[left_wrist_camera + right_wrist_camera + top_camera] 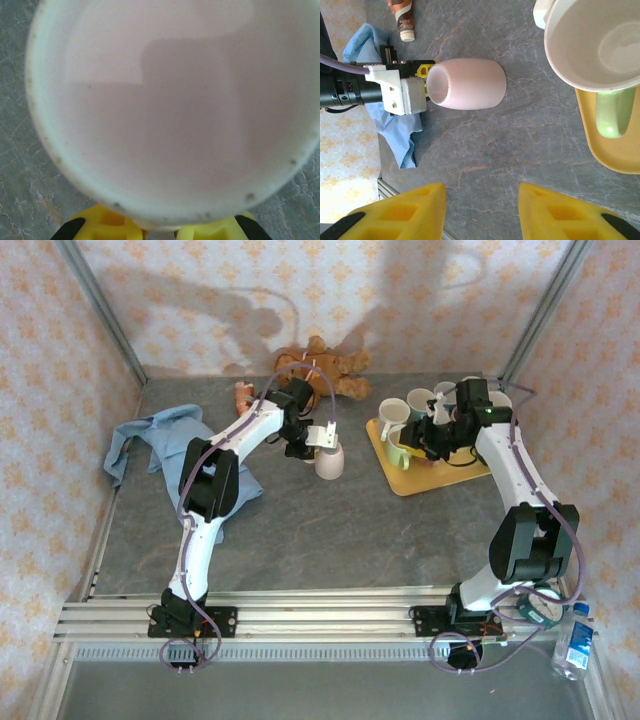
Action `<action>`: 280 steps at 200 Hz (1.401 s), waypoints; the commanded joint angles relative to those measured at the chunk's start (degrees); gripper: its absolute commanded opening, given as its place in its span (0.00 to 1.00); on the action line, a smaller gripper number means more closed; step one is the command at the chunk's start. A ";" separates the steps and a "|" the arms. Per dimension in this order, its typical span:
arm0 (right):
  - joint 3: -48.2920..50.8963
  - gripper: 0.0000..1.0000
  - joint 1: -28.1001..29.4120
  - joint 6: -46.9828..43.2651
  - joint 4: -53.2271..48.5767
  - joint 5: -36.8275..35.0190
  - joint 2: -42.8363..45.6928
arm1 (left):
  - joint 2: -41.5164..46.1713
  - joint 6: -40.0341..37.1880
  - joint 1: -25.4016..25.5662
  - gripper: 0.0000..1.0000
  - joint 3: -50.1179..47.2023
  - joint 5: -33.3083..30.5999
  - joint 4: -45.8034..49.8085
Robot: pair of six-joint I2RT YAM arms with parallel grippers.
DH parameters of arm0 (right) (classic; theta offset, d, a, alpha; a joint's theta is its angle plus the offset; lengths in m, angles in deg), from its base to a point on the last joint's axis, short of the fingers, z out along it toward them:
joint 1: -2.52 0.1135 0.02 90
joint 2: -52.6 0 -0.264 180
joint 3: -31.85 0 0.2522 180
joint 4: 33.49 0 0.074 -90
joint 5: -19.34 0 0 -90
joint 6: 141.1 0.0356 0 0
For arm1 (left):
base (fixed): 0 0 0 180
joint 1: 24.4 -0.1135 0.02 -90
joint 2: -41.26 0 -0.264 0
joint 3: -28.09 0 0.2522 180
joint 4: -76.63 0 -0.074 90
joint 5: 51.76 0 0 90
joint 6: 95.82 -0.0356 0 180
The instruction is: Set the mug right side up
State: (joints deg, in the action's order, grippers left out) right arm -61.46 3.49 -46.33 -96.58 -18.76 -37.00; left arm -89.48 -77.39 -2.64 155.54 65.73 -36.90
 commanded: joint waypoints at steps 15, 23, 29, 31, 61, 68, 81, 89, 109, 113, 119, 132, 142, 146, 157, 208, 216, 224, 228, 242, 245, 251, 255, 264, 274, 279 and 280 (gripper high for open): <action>1.10 0.42 0.20 -0.82 0.07 -0.40 1.43 | 8.06 5.84 0.05 0.00 -7.72 3.67 -8.00; 1.34 0.42 0.21 -0.83 0.18 -0.31 1.70 | 9.90 7.45 -0.16 0.00 -10.01 5.04 -10.42; 1.46 0.42 0.19 -0.89 0.23 -0.18 1.93 | 11.25 8.40 -0.18 0.00 -11.37 6.00 -11.90; 1.49 0.42 0.17 -0.90 0.31 -0.10 2.01 | 11.55 8.78 -0.21 0.00 -11.89 6.31 -12.32; 3.32 0.42 0.17 -1.02 2.76 2.60 3.75 | 19.68 14.57 -0.40 0.00 -19.66 10.03 -20.56; 4.30 0.42 0.13 -1.10 4.02 3.92 4.52 | 21.06 16.05 -0.49 0.00 -21.46 10.76 -22.27; 6.74 0.42 0.24 -1.06 7.88 6.40 6.50 | 26.21 18.95 -0.55 0.00 -24.81 12.02 -25.48; 8.55 0.42 0.21 -0.89 10.66 8.22 7.84 | 28.69 21.16 -0.73 0.00 -26.94 12.97 -27.91; 14.14 0.42 0.22 0.65 19.99 12.69 11.61 | 34.59 27.54 -1.49 0.00 -31.68 15.47 -34.66; 15.12 0.42 0.24 1.10 21.72 13.43 12.33 | 35.64 28.76 -1.62 0.00 -32.39 15.87 -35.72; 16.43 0.42 0.34 1.56 24.31 14.44 13.47 | 37.22 30.37 -1.91 0.00 -33.36 16.22 -37.08; 18.67 0.42 0.93 2.01 28.45 15.80 15.64 | 40.57 33.66 -2.32 0.00 -35.18 17.03 -39.76; 19.71 0.42 1.67 1.91 30.54 16.49 16.83 | 42.89 36.12 -2.66 0.00 -36.56 17.70 -41.84; 19.96 0.42 2.04 1.87 31.30 16.68 17.22 | 43.78 36.98 -2.79 0.00 -37.03 18.08 -42.55; 20.54 0.42 3.20 1.90 33.50 17.54 18.03 | 45.88 38.93 -3.01 0.00 -37.94 19.13 -43.96; 24.24 0.44 11.24 5.29 49.99 17.80 19.36 | 52.40 48.46 -3.56 0.00 -39.65 21.59 -49.40; 25.10 0.44 11.88 7.62 54.11 17.56 18.95 | 53.24 49.14 -3.57 0.00 -39.60 22.04 -49.62; 26.06 0.44 12.43 10.25 58.66 17.24 18.55 | 54.08 49.80 -3.57 0.00 -39.56 22.28 -50.02; 26.50 0.44 12.68 11.49 60.96 17.12 18.27 | 54.47 50.05 -3.57 0.00 -39.53 22.42 -50.06; 27.57 0.44 14.05 14.47 67.25 16.55 17.49 | 55.45 51.18 -3.57 0.00 -39.25 22.78 -50.23; 27.64 0.44 14.46 14.65 67.95 16.44 17.32 | 55.58 51.66 -3.59 0.00 -39.17 22.80 -50.48; 27.61 0.44 15.40 14.69 69.04 16.07 17.00 | 55.75 52.80 -3.58 0.00 -38.95 22.87 -50.90; 27.53 0.45 16.05 14.57 69.57 16.00 16.76 | 55.80 53.34 -3.62 0.00 -38.85 23.10 -51.14; 27.34 0.45 17.45 14.47 71.06 16.03 16.00 | 56.04 54.85 -3.57 0.00 -38.58 23.64 -52.03; 27.61 0.45 18.78 15.38 74.44 15.86 15.18 | 56.31 57.19 -3.57 0.00 -38.58 23.67 -53.51; 27.97 0.45 19.27 16.72 77.09 15.34 14.72 | 56.39 58.03 -3.58 0.00 -38.52 23.79 -54.04; 28.09 0.45 19.43 17.00 77.71 15.25 14.59 | 56.43 58.21 -3.53 0.00 -38.49 23.77 -54.08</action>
State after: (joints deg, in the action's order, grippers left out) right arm -34.12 20.35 -33.52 -33.41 -2.54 -21.00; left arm -35.43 -25.77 -5.76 115.60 86.78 -82.34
